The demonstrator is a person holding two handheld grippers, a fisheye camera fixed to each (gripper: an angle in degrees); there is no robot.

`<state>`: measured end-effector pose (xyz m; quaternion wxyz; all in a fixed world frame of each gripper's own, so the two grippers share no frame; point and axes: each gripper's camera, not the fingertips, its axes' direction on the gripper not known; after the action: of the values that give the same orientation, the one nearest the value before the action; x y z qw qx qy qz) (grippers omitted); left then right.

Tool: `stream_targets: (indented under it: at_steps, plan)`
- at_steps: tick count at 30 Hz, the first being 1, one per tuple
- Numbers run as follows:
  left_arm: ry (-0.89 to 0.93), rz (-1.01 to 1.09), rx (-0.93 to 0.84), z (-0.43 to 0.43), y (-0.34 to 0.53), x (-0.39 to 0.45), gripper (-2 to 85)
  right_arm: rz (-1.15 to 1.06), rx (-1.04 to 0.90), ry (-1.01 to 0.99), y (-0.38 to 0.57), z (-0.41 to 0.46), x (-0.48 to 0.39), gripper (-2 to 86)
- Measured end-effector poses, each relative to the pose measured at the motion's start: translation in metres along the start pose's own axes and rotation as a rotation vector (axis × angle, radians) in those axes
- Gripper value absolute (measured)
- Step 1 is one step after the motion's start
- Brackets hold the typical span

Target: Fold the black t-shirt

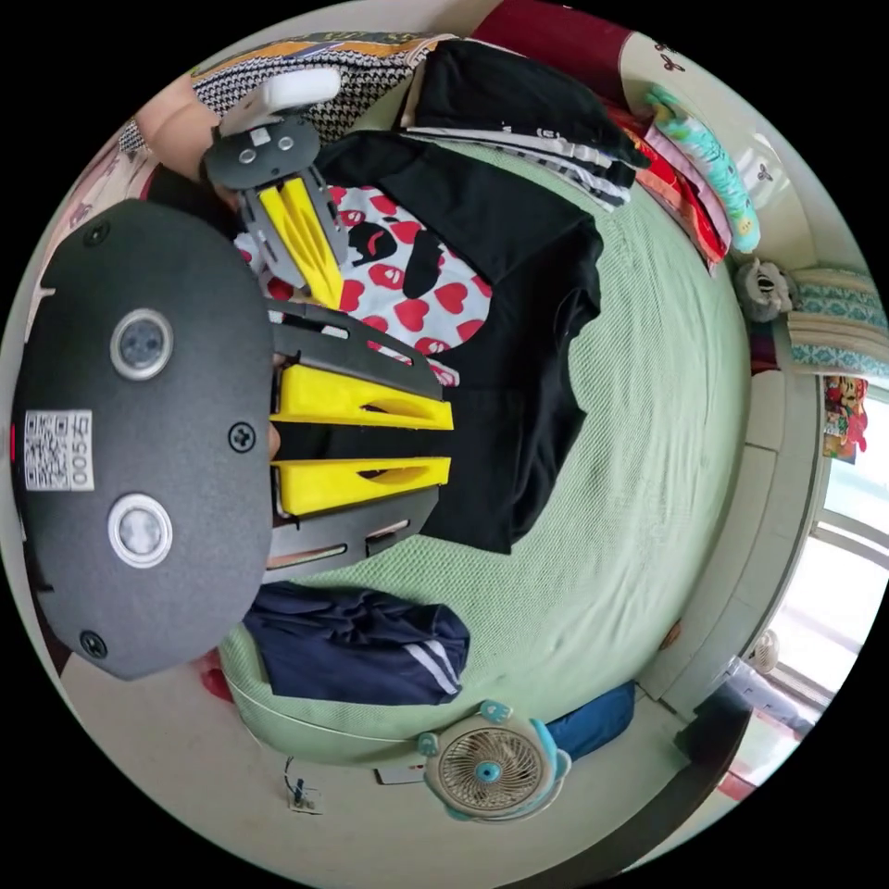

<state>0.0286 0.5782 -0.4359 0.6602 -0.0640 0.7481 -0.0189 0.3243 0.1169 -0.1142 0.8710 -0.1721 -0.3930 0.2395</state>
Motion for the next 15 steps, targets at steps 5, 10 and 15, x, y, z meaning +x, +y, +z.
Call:
stream_targets:
  at_steps: [5, 10, 15]
  plan:
    - [0.019, 0.001, -0.009, 0.002, -0.005, -0.008, -0.6, 0.009, -0.047, 0.001, 0.019, 0.026, 0.007, 5.4]
    - [0.016, 0.009, -0.022, 0.004, -0.009, -0.012, -0.6, -0.043, -0.061, -0.047, 0.03, 0.056, -0.016, 6.7]
    - [0.014, 0.005, -0.037, 0.006, -0.012, -0.02, -0.6, -0.041, -0.084, -0.036, 0.024, 0.082, -0.031, 5.1]
